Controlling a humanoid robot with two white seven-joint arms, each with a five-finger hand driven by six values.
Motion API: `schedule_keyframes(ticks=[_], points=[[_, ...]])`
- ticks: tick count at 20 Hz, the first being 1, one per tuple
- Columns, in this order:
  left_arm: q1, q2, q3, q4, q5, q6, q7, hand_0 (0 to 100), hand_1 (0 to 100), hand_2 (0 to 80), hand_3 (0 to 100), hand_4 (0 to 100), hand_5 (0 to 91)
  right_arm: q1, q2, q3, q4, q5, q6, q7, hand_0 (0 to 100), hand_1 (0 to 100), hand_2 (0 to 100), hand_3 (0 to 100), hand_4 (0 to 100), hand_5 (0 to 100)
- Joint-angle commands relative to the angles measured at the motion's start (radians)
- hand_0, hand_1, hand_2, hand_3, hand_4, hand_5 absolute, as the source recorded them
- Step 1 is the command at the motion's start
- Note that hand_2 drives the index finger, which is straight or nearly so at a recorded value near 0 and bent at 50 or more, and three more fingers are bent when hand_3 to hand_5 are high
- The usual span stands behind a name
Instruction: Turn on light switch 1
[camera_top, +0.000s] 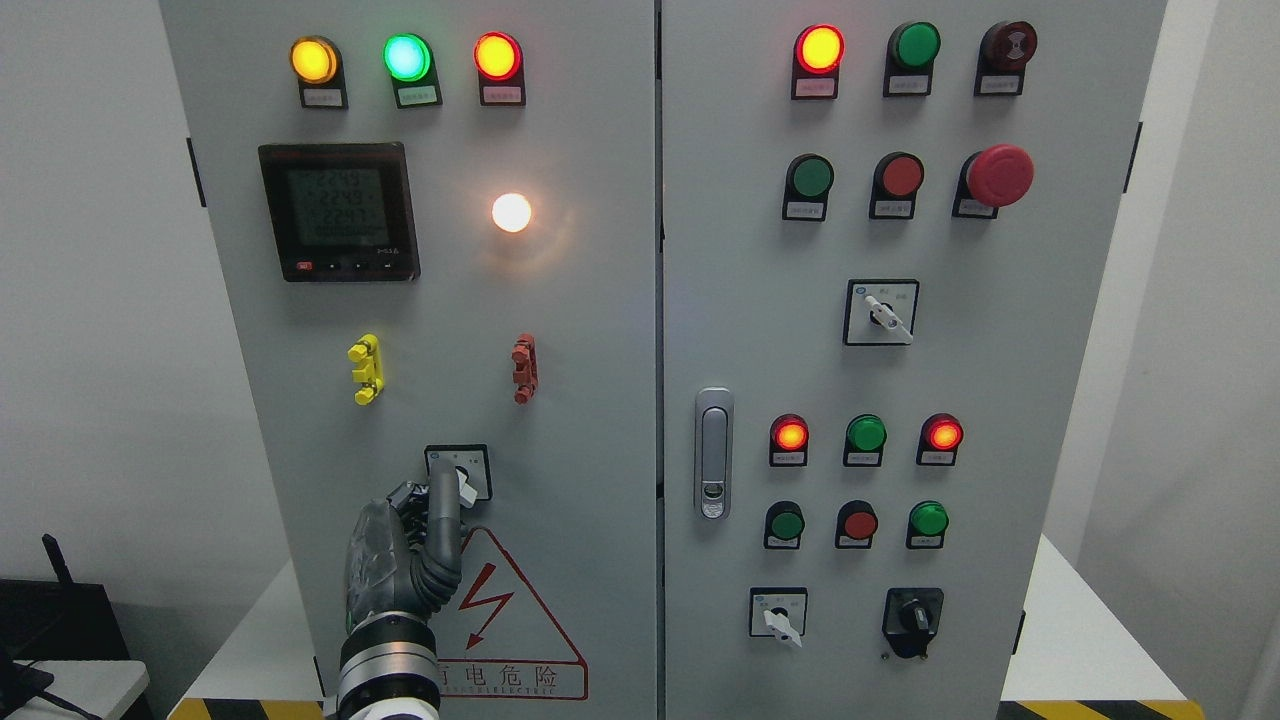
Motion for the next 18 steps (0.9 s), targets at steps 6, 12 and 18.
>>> schedule_keyframes(ticks=[6,12,18], points=[[0.010,-0.005,0.000,-0.010,0.000,-0.010,-0.003,31,10,45.3,78,85,86.7,-0.001,0.001,0.017,0.000,-0.025,-0.001,-0.001,12,39,0,0,0,0],[0.016,-0.005,0.002,-0.011,0.000,-0.011,-0.003,30,10,45.5,79,85,86.7,0.001,-0.001,0.017,0.000,-0.025,-0.001,-0.001,12,39,0,0,0,0],[0.043,-0.005,0.008,-0.011,0.000,-0.016,-0.002,30,11,45.9,79,86,86.8,-0.001,0.001,0.017,0.000,-0.025,0.001,-0.001,12,39,0,0,0,0]])
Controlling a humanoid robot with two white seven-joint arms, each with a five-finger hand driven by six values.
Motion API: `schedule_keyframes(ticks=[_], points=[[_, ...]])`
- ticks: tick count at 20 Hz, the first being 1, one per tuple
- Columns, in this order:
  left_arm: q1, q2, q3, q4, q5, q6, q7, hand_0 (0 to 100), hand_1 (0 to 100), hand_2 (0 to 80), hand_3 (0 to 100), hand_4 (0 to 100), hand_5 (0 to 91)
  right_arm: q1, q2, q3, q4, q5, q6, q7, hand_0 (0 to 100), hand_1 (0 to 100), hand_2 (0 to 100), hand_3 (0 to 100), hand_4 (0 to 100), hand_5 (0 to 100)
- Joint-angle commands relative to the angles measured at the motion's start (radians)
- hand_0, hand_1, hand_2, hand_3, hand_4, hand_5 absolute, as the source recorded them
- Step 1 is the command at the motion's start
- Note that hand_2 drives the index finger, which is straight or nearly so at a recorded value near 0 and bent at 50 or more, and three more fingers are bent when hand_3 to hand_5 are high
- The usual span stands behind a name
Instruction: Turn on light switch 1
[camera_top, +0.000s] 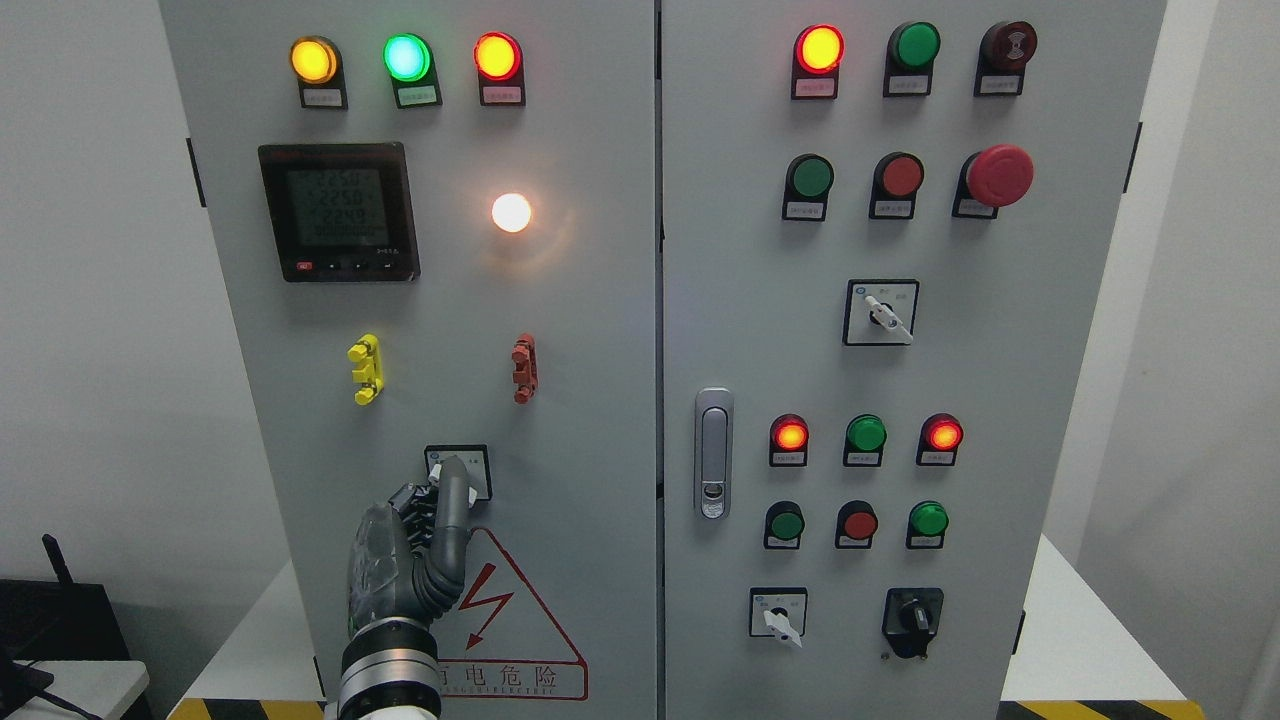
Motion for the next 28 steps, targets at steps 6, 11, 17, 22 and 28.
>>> schedule_keyframes(ticks=[6,11,17,22,28], points=[[0.080,0.000,0.010,-0.033,0.000,-0.069,-0.002,30,11,47.2,80,86,86.8,-0.001,0.001,0.017,0.000,-0.025,-0.001,-0.001,12,39,0,0,0,0],[0.140,0.002,0.036,-0.047,0.000,-0.194,-0.004,29,10,46.8,80,85,86.3,0.001,0.001,0.017,0.000,-0.025,-0.001,-0.001,12,39,0,0,0,0],[0.290,0.007,0.095,-0.048,0.002,-0.467,-0.030,23,9,42.9,78,83,68.2,0.001,0.001,0.017,0.000,-0.025,-0.001,-0.001,12,39,0,0,0,0],[0.500,0.022,0.235,-0.039,0.046,-0.739,-0.111,22,7,42.9,72,81,49.8,-0.001,0.001,0.017,0.000,-0.025,0.001,-0.001,12,39,0,0,0,0],[0.672,0.057,0.553,0.169,0.159,-1.018,-0.307,20,1,22.5,47,56,31.4,0.001,0.001,0.017,0.000,-0.025,-0.001,-0.001,12,39,0,0,0,0]])
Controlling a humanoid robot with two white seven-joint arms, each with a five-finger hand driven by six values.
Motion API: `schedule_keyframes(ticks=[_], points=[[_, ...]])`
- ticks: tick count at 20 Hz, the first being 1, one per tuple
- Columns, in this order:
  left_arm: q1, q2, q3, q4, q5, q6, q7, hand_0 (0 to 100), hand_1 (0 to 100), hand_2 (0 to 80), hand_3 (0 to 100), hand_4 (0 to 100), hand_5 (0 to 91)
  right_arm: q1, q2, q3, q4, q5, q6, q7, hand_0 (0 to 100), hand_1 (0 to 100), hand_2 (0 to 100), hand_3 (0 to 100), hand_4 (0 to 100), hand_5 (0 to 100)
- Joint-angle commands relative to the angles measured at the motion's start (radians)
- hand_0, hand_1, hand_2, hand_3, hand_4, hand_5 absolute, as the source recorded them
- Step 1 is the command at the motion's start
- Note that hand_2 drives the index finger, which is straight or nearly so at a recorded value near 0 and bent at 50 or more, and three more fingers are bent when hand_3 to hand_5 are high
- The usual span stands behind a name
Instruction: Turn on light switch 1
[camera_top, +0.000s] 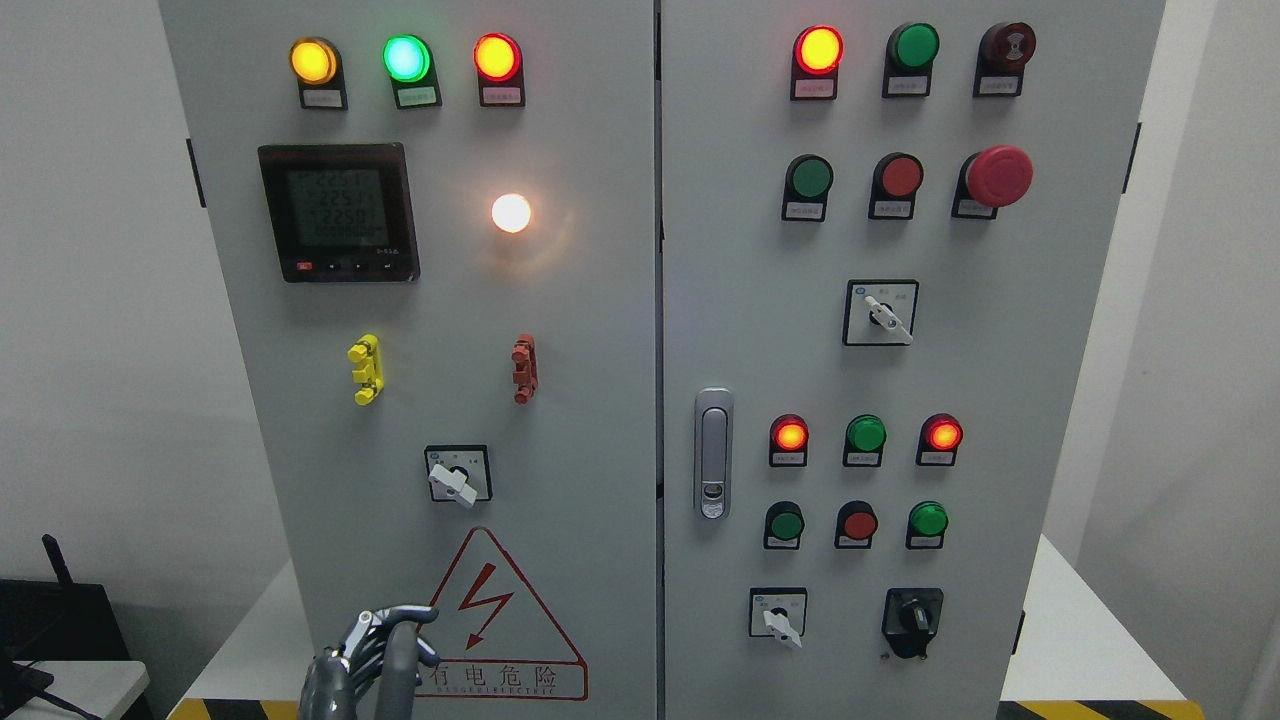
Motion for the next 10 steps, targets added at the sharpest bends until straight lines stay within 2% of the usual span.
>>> schedule_keyframes(ticks=[1,3,4,6,8,10], points=[[0.165,0.036,0.403,0.241,0.087,-0.170,-0.115,20,0,21.2,46,55,31.4,0.000,0.000,0.017,0.000,-0.025,-0.001,-0.001,12,39,0,0,0,0],[0.182,0.036,0.515,0.379,0.097,-0.214,-0.184,19,0,11.4,40,49,31.4,0.000,0.000,0.017,0.000,-0.025,0.001,-0.001,12,39,0,0,0,0],[0.190,0.038,0.562,0.465,0.110,-0.237,-0.199,19,0,9.4,39,48,31.6,0.000,-0.001,0.017,0.000,-0.025,-0.001,-0.001,12,39,0,0,0,0],[0.196,0.038,0.625,0.632,0.143,-0.285,-0.207,20,0,0.0,34,44,31.7,-0.001,0.000,0.017,0.000,-0.025,0.001,-0.001,12,39,0,0,0,0],[0.217,0.047,0.660,0.822,0.188,-0.329,-0.221,21,0,0.0,32,42,31.6,0.000,0.000,0.017,0.000,-0.025,-0.001,-0.001,12,39,0,0,0,0],[0.234,0.061,0.676,1.020,0.212,-0.368,-0.222,27,0,0.0,33,43,32.0,0.000,0.000,0.017,0.000,-0.025,-0.001,-0.001,12,39,0,0,0,0]])
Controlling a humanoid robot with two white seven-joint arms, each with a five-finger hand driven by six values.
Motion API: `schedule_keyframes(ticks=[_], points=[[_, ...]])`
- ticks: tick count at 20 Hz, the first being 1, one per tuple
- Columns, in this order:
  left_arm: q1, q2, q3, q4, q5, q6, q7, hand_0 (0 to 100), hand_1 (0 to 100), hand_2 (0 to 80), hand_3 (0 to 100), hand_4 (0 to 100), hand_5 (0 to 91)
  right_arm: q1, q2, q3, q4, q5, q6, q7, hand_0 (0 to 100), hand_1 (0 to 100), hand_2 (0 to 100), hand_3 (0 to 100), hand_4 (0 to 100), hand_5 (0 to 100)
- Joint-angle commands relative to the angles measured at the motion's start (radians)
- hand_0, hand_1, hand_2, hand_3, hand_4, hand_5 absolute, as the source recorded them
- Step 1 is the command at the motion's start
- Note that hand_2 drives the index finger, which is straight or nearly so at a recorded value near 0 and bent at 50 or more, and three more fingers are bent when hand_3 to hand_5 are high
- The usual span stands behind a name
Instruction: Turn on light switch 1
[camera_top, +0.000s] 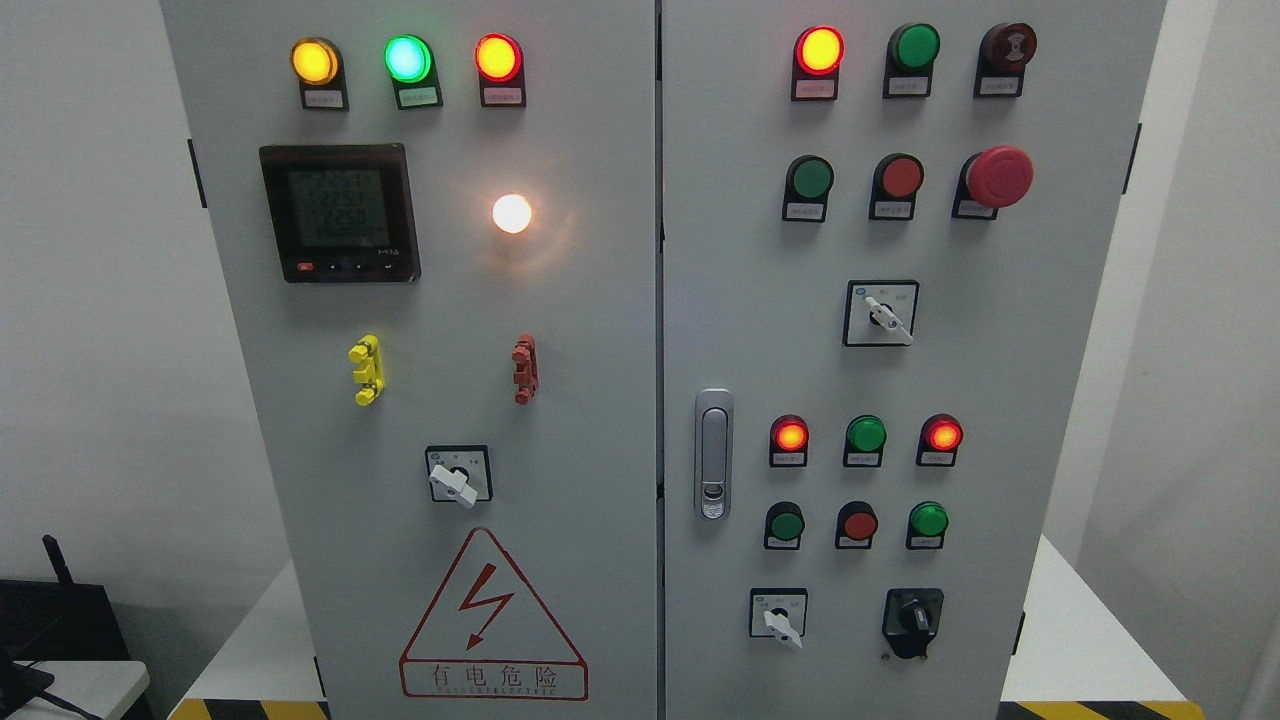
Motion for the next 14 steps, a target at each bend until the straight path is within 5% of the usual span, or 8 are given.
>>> schedule_keyframes(ticks=[1,6,9,14], points=[[0.068,0.040,0.327,0.748,0.083,-0.070,-0.015,30,0,0.0,34,43,32.2,0.000,-0.001,0.017,0.000,-0.025,-0.001,-0.001,12,39,0,0,0,0],[0.085,0.060,0.292,1.150,0.063,-0.092,-0.036,47,0,0.0,29,36,30.7,0.000,0.000,0.017,0.000,-0.025,-0.001,-0.001,12,39,0,0,0,0],[0.083,0.081,0.126,1.264,0.039,-0.087,-0.105,55,0,0.0,20,31,29.0,0.000,0.000,0.017,0.000,-0.025,-0.001,-0.001,12,39,0,0,0,0],[0.027,0.092,-0.102,1.343,0.034,0.015,-0.112,58,0,0.0,0,13,24.2,-0.001,0.000,0.017,0.000,-0.025,-0.001,-0.001,12,39,0,0,0,0]])
